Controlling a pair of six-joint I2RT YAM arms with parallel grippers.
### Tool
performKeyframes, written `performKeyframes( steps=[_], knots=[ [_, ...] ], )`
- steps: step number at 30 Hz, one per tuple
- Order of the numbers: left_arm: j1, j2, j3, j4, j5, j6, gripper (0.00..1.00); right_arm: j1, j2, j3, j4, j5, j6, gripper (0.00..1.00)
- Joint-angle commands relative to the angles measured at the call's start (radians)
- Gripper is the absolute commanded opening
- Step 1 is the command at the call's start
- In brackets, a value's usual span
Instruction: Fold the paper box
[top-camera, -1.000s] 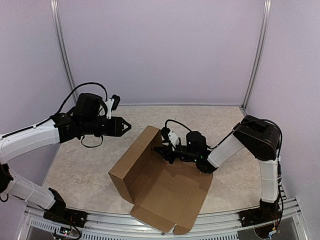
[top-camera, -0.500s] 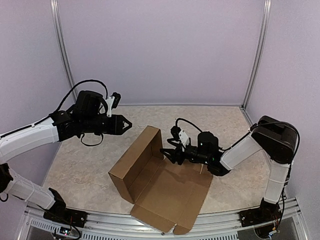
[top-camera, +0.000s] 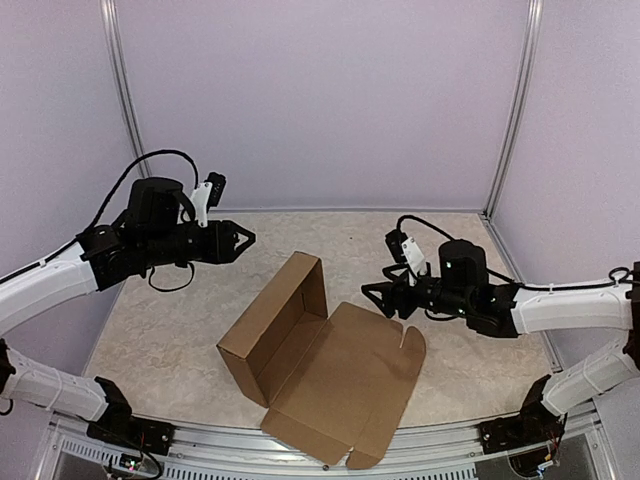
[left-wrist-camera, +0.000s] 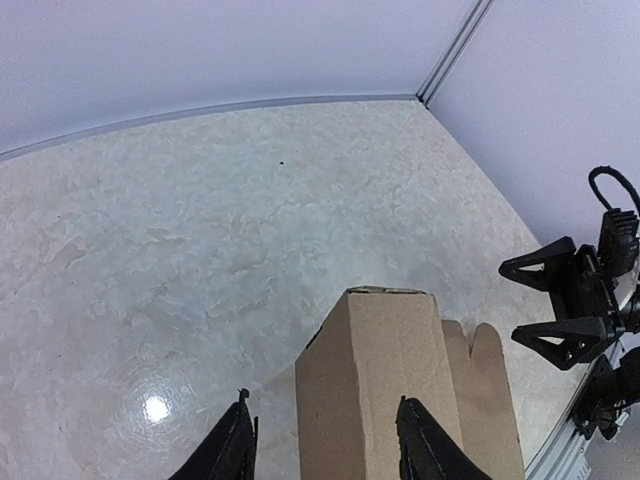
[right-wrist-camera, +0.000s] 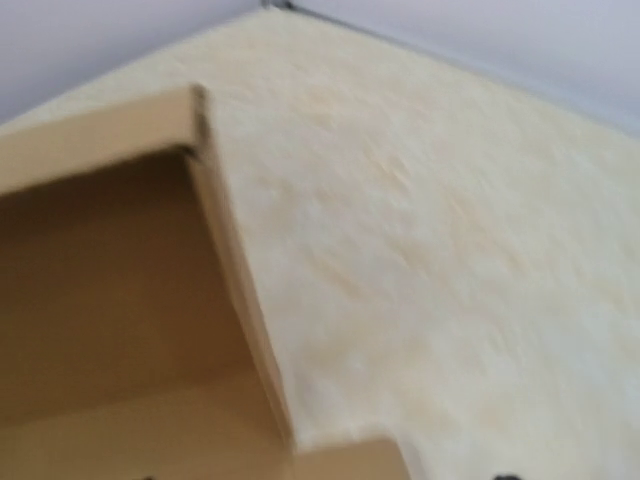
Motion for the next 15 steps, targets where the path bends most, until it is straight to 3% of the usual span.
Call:
performKeyframes(
  steps=[1, 9, 15],
  knots=[
    [-0.006, -0.055, -0.038, 0.063, 0.037, 0.015, 0.47, -0.036, -0.150, -0.024, -0.393, 0.046, 0.133, 0.73],
    [-0.014, -0.040, -0.035, 0.077, 0.082, 0.030, 0.49, -0.097, -0.322, -0.070, -0.715, 0.003, 0.337, 0.76],
    [-0.015, -0.021, -0.029, 0.088, 0.143, 0.025, 0.50, -0.144, -0.349, -0.126, -0.755, -0.084, 0.433, 0.76]
  ],
)
